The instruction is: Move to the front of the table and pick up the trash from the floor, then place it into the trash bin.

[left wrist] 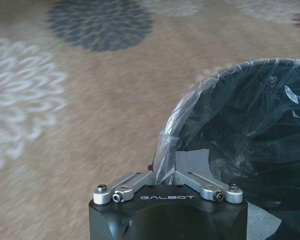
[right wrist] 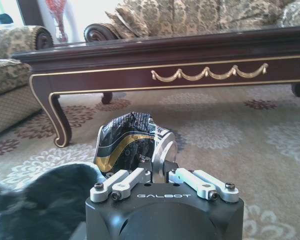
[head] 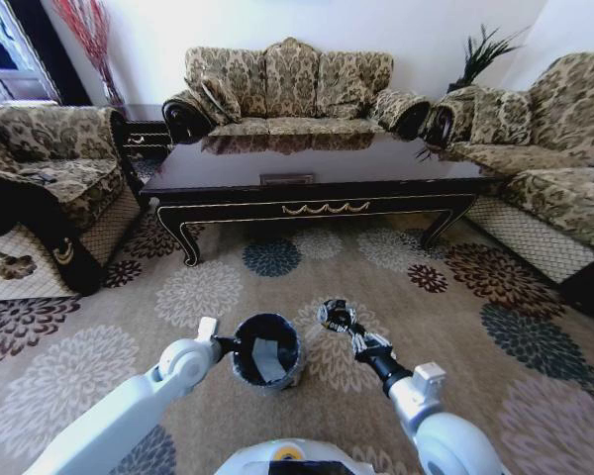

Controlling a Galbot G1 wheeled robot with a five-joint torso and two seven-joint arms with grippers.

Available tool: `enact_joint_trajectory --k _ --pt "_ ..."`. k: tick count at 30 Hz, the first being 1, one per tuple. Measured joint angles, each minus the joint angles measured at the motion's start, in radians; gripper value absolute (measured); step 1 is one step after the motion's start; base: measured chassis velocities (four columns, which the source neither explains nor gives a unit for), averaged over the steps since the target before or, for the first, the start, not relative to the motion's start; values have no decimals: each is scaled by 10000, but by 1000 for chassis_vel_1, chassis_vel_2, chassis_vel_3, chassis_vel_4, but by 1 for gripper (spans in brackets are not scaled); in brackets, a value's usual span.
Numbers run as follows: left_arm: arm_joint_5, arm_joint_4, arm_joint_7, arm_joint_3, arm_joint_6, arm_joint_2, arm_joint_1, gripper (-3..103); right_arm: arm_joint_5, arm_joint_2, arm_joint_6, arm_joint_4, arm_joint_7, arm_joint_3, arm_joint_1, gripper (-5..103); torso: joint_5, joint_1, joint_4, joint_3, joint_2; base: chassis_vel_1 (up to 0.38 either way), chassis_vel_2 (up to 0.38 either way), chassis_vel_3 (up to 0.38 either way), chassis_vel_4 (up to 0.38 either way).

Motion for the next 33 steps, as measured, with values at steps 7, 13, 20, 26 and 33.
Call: enact_joint_trajectory --k 7,13,20,26,33 --pt "-307 282 -299 1070 6 -209 -839 0 -843 -42 169 450 -516 -261 -528 10 1 -1 9 0 0 0 0 0 0" --pt "-380 417 -496 1484 7 -665 -1194 0 -2379 -75 577 487 -1069 -774 -1205 10 0 0 6 -1 0 0 0 0 0" --pt "-528 333 -758 1812 7 -946 -1403 0 -3134 90 817 21 -1146 -1137 -1473 10 2 -1 0 -1 0 0 0 0 0" --pt "-624 77 -787 1699 7 -635 -1258 0 -3029 109 822 -239 -1000 -1170 -1320 18 1 -1 8 -2 0 0 0 0 0" --pt "-622 59 -787 1379 8 -667 -1029 0 -3022 191 785 -280 -953 -1345 -1316 50 0 0 4 -2 0 0 0 0 0"
